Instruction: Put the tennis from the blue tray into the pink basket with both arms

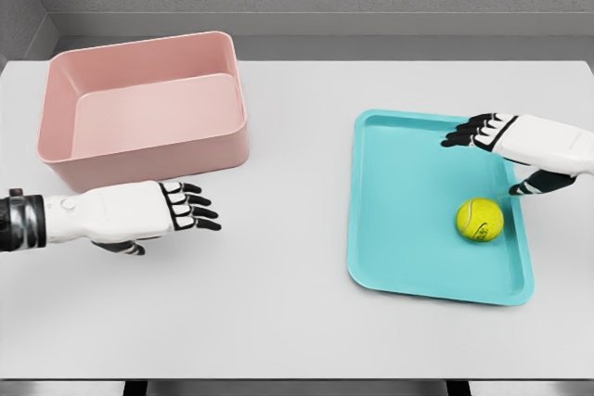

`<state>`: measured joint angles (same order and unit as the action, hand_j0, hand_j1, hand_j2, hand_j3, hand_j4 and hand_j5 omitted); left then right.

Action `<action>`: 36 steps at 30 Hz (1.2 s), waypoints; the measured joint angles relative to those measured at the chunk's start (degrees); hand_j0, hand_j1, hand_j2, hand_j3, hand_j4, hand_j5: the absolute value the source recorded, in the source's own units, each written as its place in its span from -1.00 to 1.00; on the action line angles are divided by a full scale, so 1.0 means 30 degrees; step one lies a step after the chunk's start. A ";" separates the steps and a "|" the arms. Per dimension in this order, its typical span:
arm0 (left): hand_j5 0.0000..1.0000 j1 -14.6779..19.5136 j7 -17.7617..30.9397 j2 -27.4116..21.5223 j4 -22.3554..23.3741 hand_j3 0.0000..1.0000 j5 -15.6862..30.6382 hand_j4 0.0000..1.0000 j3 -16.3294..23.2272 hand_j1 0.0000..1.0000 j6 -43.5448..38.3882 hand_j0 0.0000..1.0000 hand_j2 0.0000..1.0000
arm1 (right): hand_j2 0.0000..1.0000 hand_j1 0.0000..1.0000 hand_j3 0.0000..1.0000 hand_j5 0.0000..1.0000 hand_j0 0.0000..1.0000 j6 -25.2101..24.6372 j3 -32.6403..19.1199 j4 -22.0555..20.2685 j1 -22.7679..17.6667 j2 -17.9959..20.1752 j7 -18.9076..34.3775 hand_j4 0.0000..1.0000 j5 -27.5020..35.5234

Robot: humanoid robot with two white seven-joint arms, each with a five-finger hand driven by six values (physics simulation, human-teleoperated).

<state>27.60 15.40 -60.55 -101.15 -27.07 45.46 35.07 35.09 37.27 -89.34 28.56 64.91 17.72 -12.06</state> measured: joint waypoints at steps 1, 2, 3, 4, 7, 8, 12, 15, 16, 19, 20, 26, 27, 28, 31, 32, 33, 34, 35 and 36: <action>1.00 0.0000 0.0037 0.0038 0.0000 1.00 0.0051 1.00 0.0007 1.00 0.0000 1.00 1.00 | 1.00 1.00 1.00 1.00 1.00 0.0001 -0.0055 -0.0007 -0.0029 0.0071 0.0253 1.00 -0.0005; 1.00 0.0000 0.0060 0.0066 0.0000 1.00 0.0087 1.00 0.0014 1.00 0.0000 1.00 1.00 | 1.00 1.00 1.00 1.00 1.00 0.0002 -0.0094 -0.0014 -0.0058 0.0121 0.0441 1.00 -0.0009; 1.00 0.0000 0.0077 0.0085 0.0000 1.00 0.0112 1.00 0.0019 1.00 0.0001 1.00 1.00 | 1.00 1.00 1.00 1.00 1.00 0.0003 -0.0122 -0.0019 -0.0117 0.0157 0.0580 1.00 -0.0016; 1.00 0.0000 0.0088 0.0099 0.0000 1.00 0.0130 1.00 0.0023 1.00 0.0001 1.00 1.00 | 1.00 1.00 1.00 1.00 1.00 0.0004 -0.0134 -0.0019 -0.0176 0.0176 0.0679 1.00 -0.0021; 1.00 0.0262 0.0124 0.0106 0.0000 1.00 0.0259 1.00 0.0029 1.00 0.0000 1.00 1.00 | 1.00 1.00 1.00 1.00 1.00 0.0006 -0.0120 -0.0017 -0.0556 0.0180 0.0838 1.00 -0.0047; 1.00 0.0293 0.0131 0.0106 -0.0001 1.00 0.0284 1.00 0.0032 1.00 0.0001 1.00 1.00 | 1.00 1.00 1.00 1.00 1.00 0.0007 -0.0116 -0.0015 -0.0674 0.0163 0.0865 1.00 -0.0055; 1.00 0.0322 0.0152 0.0105 -0.0001 1.00 0.0332 1.00 0.0049 1.00 0.0001 1.00 1.00 | 1.00 1.00 1.00 1.00 1.00 0.0008 -0.0108 -0.0007 -0.1201 0.0073 0.0902 1.00 -0.0063; 1.00 0.0322 0.0171 0.0106 -0.0001 1.00 0.0325 1.00 0.0055 1.00 0.0002 1.00 1.00 | 1.00 1.00 1.00 1.00 1.00 0.0008 -0.0104 0.0051 -0.1582 0.0004 0.0901 1.00 -0.0062; 1.00 0.0322 0.0174 0.0106 -0.0001 1.00 0.0325 1.00 0.0057 1.00 0.0002 1.00 1.00 | 1.00 1.00 1.00 1.00 1.00 0.0007 -0.0105 0.0067 -0.1582 -0.0010 0.0896 1.00 -0.0052; 1.00 0.0322 0.0178 0.0090 -0.0001 1.00 0.0319 1.00 0.0060 1.00 0.0002 1.00 1.00 | 1.00 1.00 1.00 1.00 1.00 0.0005 -0.0098 0.0111 -0.1611 -0.0040 0.0897 1.00 -0.0036; 1.00 0.0322 0.0184 0.0086 -0.0001 1.00 0.0313 1.00 0.0060 1.00 0.0002 1.00 1.00 | 1.00 1.00 1.00 1.00 1.00 0.0005 -0.0086 0.0119 -0.1670 -0.0050 0.0898 1.00 -0.0035; 1.00 0.0322 0.0187 0.0077 0.0000 1.00 0.0297 1.00 0.0062 1.00 0.0002 1.00 1.00 | 1.00 1.00 1.00 1.00 1.00 0.0004 -0.0032 0.0056 -0.1758 -0.0025 0.0862 1.00 -0.0027; 1.00 0.0322 0.0188 0.0077 0.0000 1.00 0.0296 1.00 0.0062 1.00 0.0002 1.00 1.00 | 1.00 1.00 1.00 1.00 1.00 0.0004 -0.0018 0.0014 -0.1758 0.0001 0.0856 1.00 -0.0025; 1.00 0.0322 0.0187 0.0075 0.0000 1.00 0.0295 1.00 0.0062 1.00 0.0002 1.00 1.00 | 1.00 1.00 1.00 1.00 1.00 0.0004 0.0006 -0.0049 -0.1787 0.0021 0.0850 1.00 -0.0019; 1.00 0.0322 0.0193 0.0031 -0.0001 1.00 0.0309 1.00 0.0062 1.00 0.0002 1.00 1.00 | 1.00 1.00 1.00 1.00 1.00 0.0004 0.0045 -0.0329 -0.1845 0.0053 0.0844 1.00 -0.0008; 1.00 0.0322 0.0197 0.0019 0.0000 1.00 0.0313 1.00 0.0062 1.00 0.0002 1.00 1.00 | 1.00 1.00 1.00 1.00 1.00 0.0004 0.0054 -0.0421 -0.1846 0.0058 0.0843 1.00 -0.0005; 1.00 0.0322 0.0197 0.0010 0.0000 1.00 0.0315 1.00 0.0062 1.00 0.0002 1.00 1.00 | 1.00 1.00 1.00 1.00 1.00 0.0004 0.0066 -0.0506 -0.1846 0.0062 0.0843 1.00 -0.0003; 1.00 0.0322 0.0196 -0.0004 0.0000 1.00 0.0318 1.00 0.0062 1.00 0.0002 1.00 1.00 | 1.00 1.00 1.00 1.00 1.00 0.0003 0.0079 -0.0588 -0.1846 0.0065 0.0842 1.00 -0.0001; 1.00 0.0322 0.0195 -0.0018 0.0000 1.00 0.0319 1.00 0.0062 1.00 0.0002 1.00 1.00 | 1.00 1.00 1.00 1.00 1.00 0.0003 0.0114 -0.0657 -0.1875 0.0067 0.0841 1.00 0.0002; 1.00 0.0322 0.0196 -0.0031 0.0000 1.00 0.0318 1.00 0.0063 1.00 0.0002 1.00 1.00 | 1.00 1.00 1.00 1.00 1.00 0.0003 0.0176 -0.0720 -0.1875 0.0069 0.0841 1.00 0.0003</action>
<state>28.57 15.99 -60.65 -101.15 -26.11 45.65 35.08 35.09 37.80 -91.50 22.94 65.12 20.24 -12.05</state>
